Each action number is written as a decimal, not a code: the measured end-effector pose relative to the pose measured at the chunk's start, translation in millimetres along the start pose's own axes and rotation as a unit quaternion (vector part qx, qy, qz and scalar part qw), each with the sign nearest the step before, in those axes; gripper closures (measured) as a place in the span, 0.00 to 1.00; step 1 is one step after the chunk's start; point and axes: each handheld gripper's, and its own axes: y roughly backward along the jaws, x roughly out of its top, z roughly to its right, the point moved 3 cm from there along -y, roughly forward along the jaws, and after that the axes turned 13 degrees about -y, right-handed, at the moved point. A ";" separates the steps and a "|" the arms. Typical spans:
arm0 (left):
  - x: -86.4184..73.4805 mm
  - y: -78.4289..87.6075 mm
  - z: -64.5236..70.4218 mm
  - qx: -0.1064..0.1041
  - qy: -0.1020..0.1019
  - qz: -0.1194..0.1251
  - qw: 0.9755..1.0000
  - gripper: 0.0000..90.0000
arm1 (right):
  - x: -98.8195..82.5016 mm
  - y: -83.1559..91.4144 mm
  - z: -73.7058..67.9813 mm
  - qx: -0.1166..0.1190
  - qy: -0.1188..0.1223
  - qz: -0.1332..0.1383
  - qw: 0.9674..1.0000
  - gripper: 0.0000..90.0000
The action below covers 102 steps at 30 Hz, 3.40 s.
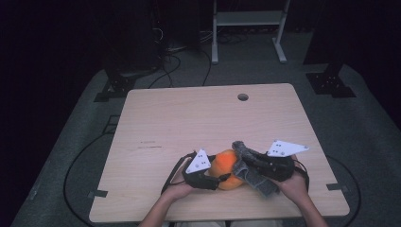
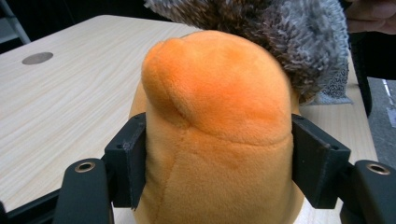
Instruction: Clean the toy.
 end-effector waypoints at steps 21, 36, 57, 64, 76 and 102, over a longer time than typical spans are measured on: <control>-0.9 -1.1 2.4 -0.001 -0.001 0.001 1.000 0.28 | 1.6 3.8 -0.6 0.014 0.001 -0.003 1.000 0.86; -0.5 -0.9 17.6 -0.039 -0.066 0.001 0.997 0.25 | 11.3 11.5 -13.4 0.044 0.018 -0.005 0.999 0.86; 0.9 -3.5 29.0 -0.044 -0.108 -0.003 0.993 0.22 | 10.8 8.0 -22.4 0.092 0.014 -0.040 0.995 0.86; 0.1 -2.1 26.6 -0.042 -0.106 -0.004 0.993 0.23 | 13.2 0.9 -21.7 0.090 0.012 -0.039 0.995 0.86; -4.5 3.2 19.3 -0.037 -0.084 -0.006 0.996 0.23 | -7.6 19.5 28.5 0.066 -0.078 -0.019 0.995 0.86; -14.8 11.9 2.0 -0.038 -0.034 -0.012 0.999 0.21 | -23.2 10.5 33.3 0.059 -0.088 -0.032 0.994 0.86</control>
